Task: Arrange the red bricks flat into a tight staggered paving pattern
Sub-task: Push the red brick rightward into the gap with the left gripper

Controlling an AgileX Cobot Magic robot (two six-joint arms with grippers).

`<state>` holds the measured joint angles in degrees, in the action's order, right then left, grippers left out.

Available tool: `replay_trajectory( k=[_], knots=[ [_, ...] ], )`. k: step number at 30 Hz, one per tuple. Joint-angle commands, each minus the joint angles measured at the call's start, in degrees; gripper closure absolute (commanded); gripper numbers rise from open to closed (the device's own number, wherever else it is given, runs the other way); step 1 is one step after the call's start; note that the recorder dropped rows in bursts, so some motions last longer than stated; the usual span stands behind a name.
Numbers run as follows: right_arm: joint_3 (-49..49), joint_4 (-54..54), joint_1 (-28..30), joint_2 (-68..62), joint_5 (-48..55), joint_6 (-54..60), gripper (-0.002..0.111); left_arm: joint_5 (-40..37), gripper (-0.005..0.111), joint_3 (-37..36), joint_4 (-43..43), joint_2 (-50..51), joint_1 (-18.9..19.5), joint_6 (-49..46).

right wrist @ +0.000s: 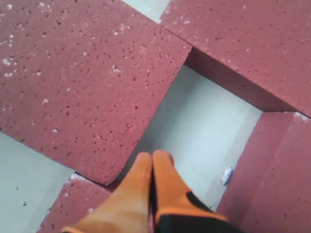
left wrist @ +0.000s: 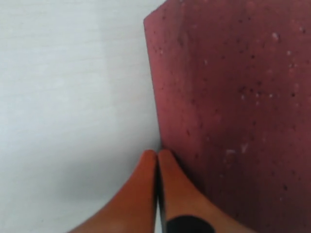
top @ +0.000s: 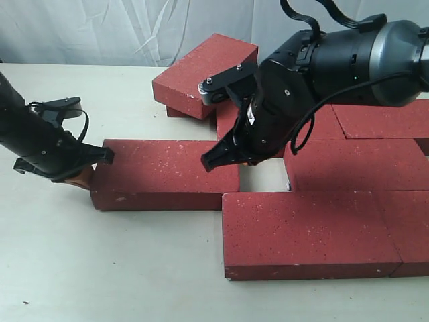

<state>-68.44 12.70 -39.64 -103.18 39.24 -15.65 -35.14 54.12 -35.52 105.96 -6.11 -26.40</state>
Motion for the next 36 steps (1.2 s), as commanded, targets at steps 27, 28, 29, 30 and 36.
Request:
replay_trajectory(
  k=[27, 28, 29, 30, 36],
  knots=[
    [0.12, 0.38, 0.34, 0.55, -0.48, -2.64, 0.109, -0.67, 0.107, 0.02, -10.75, 0.93, -0.95, -4.70],
    [0.12, 0.28, 0.34, 0.55, -0.48, -2.64, 0.109, -0.67, 0.107, 0.02, -11.70, 0.93, -1.26, -5.62],
    [0.12, 0.30, 0.22, 0.55, -0.48, -2.64, 0.109, -0.43, 0.107, 0.02, -12.70, 0.93, -1.59, -5.76],
    [0.12, 0.30, 0.22, 0.55, -0.48, -2.64, 0.109, -0.18, 0.107, 0.02, -13.11, 0.93, -1.90, -5.76],
    [0.12, 0.30, 0.22, 0.55, -0.48, -2.64, 0.109, 0.85, 0.107, 0.02, -17.10, 0.93, -4.06, -9.11]
  ],
)
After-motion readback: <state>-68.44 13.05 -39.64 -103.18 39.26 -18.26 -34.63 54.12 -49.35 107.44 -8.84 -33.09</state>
